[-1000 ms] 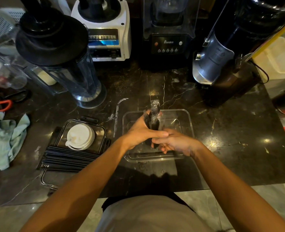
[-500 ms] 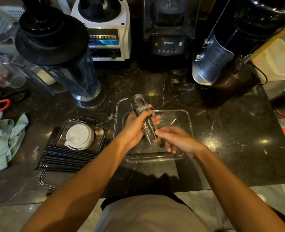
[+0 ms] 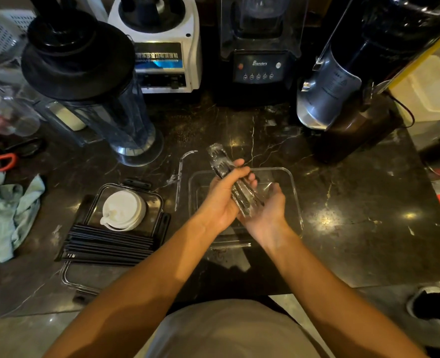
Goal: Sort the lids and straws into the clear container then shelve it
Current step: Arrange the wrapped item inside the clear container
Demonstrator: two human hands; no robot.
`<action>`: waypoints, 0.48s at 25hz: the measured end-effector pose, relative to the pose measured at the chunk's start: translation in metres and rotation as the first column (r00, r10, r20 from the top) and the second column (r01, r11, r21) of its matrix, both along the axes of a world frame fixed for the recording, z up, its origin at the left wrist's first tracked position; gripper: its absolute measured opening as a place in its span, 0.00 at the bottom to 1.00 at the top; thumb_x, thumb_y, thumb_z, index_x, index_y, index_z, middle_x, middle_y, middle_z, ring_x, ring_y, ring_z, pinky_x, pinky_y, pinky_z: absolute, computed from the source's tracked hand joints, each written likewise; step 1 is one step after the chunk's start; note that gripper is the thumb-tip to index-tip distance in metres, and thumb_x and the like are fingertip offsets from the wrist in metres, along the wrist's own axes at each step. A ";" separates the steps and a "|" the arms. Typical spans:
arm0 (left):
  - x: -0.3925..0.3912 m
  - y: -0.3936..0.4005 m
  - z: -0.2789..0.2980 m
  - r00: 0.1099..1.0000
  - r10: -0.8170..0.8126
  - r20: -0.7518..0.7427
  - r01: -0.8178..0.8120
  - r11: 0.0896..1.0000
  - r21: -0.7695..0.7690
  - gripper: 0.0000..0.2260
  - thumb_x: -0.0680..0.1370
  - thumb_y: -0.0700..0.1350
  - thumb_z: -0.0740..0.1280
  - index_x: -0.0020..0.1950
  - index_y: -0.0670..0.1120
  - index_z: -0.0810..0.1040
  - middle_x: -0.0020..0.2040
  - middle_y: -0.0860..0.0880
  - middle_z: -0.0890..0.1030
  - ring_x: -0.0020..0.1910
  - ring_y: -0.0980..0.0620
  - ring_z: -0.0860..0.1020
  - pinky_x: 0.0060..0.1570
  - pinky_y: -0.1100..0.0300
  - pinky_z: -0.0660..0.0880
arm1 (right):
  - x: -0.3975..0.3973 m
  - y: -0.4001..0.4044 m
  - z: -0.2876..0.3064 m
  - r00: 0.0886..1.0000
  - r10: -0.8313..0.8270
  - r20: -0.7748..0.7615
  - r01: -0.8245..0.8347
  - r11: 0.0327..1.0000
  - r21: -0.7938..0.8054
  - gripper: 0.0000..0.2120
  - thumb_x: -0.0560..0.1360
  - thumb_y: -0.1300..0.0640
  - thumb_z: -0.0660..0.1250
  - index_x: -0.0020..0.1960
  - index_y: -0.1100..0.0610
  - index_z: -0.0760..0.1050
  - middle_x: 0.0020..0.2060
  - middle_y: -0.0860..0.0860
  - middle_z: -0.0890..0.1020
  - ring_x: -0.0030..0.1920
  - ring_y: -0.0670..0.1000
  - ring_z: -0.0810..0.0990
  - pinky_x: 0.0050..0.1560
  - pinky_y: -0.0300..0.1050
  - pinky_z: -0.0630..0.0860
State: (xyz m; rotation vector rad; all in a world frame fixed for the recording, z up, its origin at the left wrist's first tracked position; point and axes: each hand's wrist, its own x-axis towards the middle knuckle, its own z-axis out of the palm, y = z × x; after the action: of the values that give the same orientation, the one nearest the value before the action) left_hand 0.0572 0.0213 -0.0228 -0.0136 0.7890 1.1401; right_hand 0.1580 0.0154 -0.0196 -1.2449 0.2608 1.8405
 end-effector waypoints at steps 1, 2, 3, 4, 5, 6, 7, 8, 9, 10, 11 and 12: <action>0.003 -0.002 -0.001 1.000 -0.019 0.011 0.019 1.000 0.007 0.10 0.78 0.37 0.73 0.59 0.45 0.81 0.45 0.47 0.83 0.45 0.51 0.83 0.59 0.54 0.79 | -0.003 0.001 0.003 0.999 -0.034 0.040 0.034 0.999 -0.015 0.32 0.83 0.34 0.54 0.63 0.62 0.79 0.56 0.64 0.86 0.59 0.63 0.85 0.67 0.59 0.76; 0.006 -0.003 -0.002 0.999 -0.035 0.003 0.035 0.999 0.011 0.09 0.78 0.38 0.73 0.57 0.45 0.82 0.45 0.48 0.83 0.45 0.52 0.83 0.59 0.54 0.79 | -0.004 0.003 0.004 0.996 -0.050 0.079 0.052 0.998 -0.020 0.32 0.83 0.35 0.54 0.61 0.61 0.80 0.56 0.64 0.86 0.59 0.62 0.85 0.66 0.58 0.77; 0.007 -0.004 -0.002 0.999 -0.046 -0.015 0.046 0.999 0.011 0.07 0.78 0.39 0.73 0.56 0.45 0.82 0.45 0.48 0.83 0.45 0.51 0.83 0.59 0.54 0.79 | -0.004 0.004 0.005 0.993 -0.041 0.114 0.043 0.999 -0.017 0.31 0.83 0.35 0.54 0.60 0.61 0.80 0.55 0.63 0.86 0.58 0.61 0.85 0.66 0.58 0.77; 0.007 -0.004 -0.003 0.998 -0.055 -0.036 0.055 0.998 0.007 0.07 0.78 0.39 0.73 0.55 0.45 0.82 0.45 0.48 0.83 0.46 0.51 0.83 0.59 0.53 0.79 | -0.003 0.003 0.004 0.989 0.003 0.149 -0.002 1.000 -0.008 0.32 0.83 0.34 0.53 0.61 0.60 0.81 0.55 0.62 0.86 0.58 0.61 0.85 0.67 0.58 0.76; 0.006 -0.004 -0.003 0.997 -0.064 -0.053 0.065 0.998 0.006 0.07 0.78 0.39 0.73 0.55 0.45 0.82 0.45 0.47 0.84 0.46 0.50 0.84 0.58 0.53 0.80 | -0.002 0.002 0.002 0.982 0.076 0.171 -0.080 0.997 0.017 0.33 0.83 0.33 0.52 0.63 0.59 0.81 0.56 0.61 0.86 0.59 0.60 0.85 0.68 0.58 0.75; 0.003 -0.003 -0.004 0.996 -0.071 -0.060 0.071 0.997 0.009 0.06 0.78 0.38 0.73 0.54 0.45 0.82 0.45 0.47 0.84 0.45 0.50 0.84 0.59 0.52 0.80 | 0.001 0.001 -0.001 0.964 0.164 0.207 -0.180 0.982 0.057 0.35 0.82 0.32 0.50 0.65 0.58 0.80 0.57 0.61 0.86 0.60 0.59 0.84 0.70 0.59 0.73; -0.001 -0.003 -0.004 0.995 -0.079 -0.061 0.080 0.997 0.014 0.05 0.79 0.38 0.72 0.53 0.45 0.81 0.44 0.47 0.84 0.44 0.51 0.84 0.59 0.52 0.80 | 0.005 0.000 -0.003 0.935 0.243 0.259 -0.279 0.954 0.112 0.36 0.82 0.31 0.49 0.66 0.58 0.79 0.58 0.61 0.86 0.62 0.59 0.83 0.70 0.60 0.72; -0.006 -0.002 -0.004 0.994 -0.092 -0.066 0.093 0.995 0.020 0.04 0.79 0.37 0.71 0.52 0.45 0.81 0.42 0.47 0.84 0.43 0.51 0.83 0.59 0.52 0.80 | 0.012 0.002 -0.005 0.896 0.284 0.343 -0.357 0.918 0.173 0.37 0.82 0.31 0.47 0.67 0.58 0.78 0.60 0.61 0.85 0.63 0.60 0.82 0.70 0.59 0.72; -0.010 -0.002 -0.004 0.990 -0.115 -0.079 0.117 0.993 0.021 0.04 0.80 0.37 0.70 0.51 0.45 0.81 0.42 0.47 0.84 0.43 0.51 0.83 0.58 0.53 0.80 | 0.019 0.006 -0.005 0.856 0.286 0.430 -0.414 0.878 0.239 0.38 0.83 0.31 0.45 0.68 0.59 0.77 0.62 0.61 0.84 0.65 0.59 0.81 0.70 0.58 0.72; -0.014 -0.003 -0.004 0.984 -0.152 -0.092 0.154 0.988 0.015 0.04 0.80 0.37 0.70 0.52 0.44 0.81 0.42 0.47 0.84 0.44 0.51 0.84 0.57 0.53 0.81 | 0.026 0.012 -0.002 0.818 0.269 0.508 -0.464 0.831 0.306 0.38 0.83 0.32 0.43 0.68 0.58 0.76 0.63 0.59 0.83 0.67 0.57 0.80 0.71 0.57 0.71; -0.016 -0.004 -0.003 0.976 -0.198 -0.095 0.200 0.980 0.007 0.04 0.80 0.37 0.70 0.53 0.44 0.82 0.43 0.46 0.84 0.45 0.50 0.85 0.56 0.52 0.82 | 0.031 0.020 0.003 0.778 0.257 0.574 -0.524 0.769 0.366 0.38 0.83 0.33 0.40 0.69 0.57 0.77 0.65 0.56 0.83 0.68 0.54 0.79 0.73 0.57 0.69; -0.018 -0.006 -0.003 0.964 -0.251 -0.082 0.251 0.968 -0.006 0.05 0.79 0.37 0.70 0.54 0.43 0.82 0.44 0.46 0.84 0.46 0.49 0.85 0.55 0.52 0.83 | 0.035 0.029 0.009 0.723 0.252 0.643 -0.597 0.696 0.398 0.39 0.83 0.33 0.39 0.69 0.56 0.77 0.66 0.52 0.82 0.68 0.50 0.79 0.75 0.58 0.66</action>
State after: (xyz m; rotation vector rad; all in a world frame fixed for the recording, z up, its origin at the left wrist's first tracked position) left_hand 0.0392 0.0157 -0.0255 0.1347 0.8363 0.9056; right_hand 0.1928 0.0443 -0.0105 -1.3742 -0.9639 1.6427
